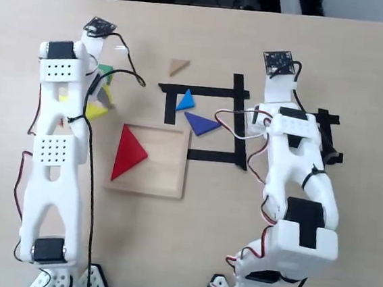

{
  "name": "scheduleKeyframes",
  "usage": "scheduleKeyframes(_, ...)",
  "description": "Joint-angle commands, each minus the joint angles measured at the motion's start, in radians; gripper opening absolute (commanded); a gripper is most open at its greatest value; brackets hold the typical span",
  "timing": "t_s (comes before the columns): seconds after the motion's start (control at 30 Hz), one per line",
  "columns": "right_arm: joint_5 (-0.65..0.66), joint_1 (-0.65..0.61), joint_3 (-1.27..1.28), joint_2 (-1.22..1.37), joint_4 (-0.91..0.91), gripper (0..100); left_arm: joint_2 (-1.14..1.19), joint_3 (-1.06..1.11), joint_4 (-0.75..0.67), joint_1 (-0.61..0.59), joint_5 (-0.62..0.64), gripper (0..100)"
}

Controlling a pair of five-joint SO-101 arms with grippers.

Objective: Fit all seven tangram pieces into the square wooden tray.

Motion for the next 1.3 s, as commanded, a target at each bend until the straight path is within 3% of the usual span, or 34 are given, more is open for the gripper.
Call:
scheduleKeyframes(0.0,0.006,-0.018,-0.028,-0.002,-0.020,9.2,-0.087,-0.045,0.023,-0.044,-0.017,28)
scheduleKeyframes(0.13,0.006,-0.018,-0.028,-0.002,-0.020,9.2,-0.245,-0.045,-0.054,-0.031,-0.046,28)
scheduleKeyframes(0.2,0.006,-0.018,-0.028,-0.002,-0.020,9.2,-0.281,-0.042,-0.209,-0.031,0.003,28)
scheduleKeyframes(0.37,0.006,-0.018,-0.027,-0.002,-0.020,9.2,-0.149,0.056,-0.750,-0.045,0.173,28)
scheduleKeyframes(0.43,0.006,-0.018,-0.027,-0.002,-0.020,9.2,-0.075,0.107,-0.861,-0.042,0.176,28)
scheduleKeyframes(0.53,0.006,-0.018,-0.027,-0.002,-0.020,9.2,0.011,0.127,-0.913,-0.028,0.133,28)
scheduleKeyframes(0.73,0.006,-0.018,-0.027,-0.002,-0.020,9.2,0.043,0.128,-0.887,-0.001,0.133,28)
scheduleKeyframes(0.93,0.006,-0.018,-0.027,-0.002,-0.020,9.2,0.044,0.018,-0.591,0.004,0.127,28)
scheduleKeyframes(1.07,0.006,-0.018,-0.027,-0.002,-0.020,9.2,0.046,-0.038,-0.479,-0.016,0.118,28)
scheduleKeyframes(1.17,0.006,-0.018,-0.027,-0.002,-0.020,9.2,0.044,-0.038,-0.391,-0.025,0.052,28)
scheduleKeyframes(1.27,0.006,-0.018,-0.027,-0.002,-0.020,9.2,0.037,-0.041,-0.212,-0.025,-0.018,28)
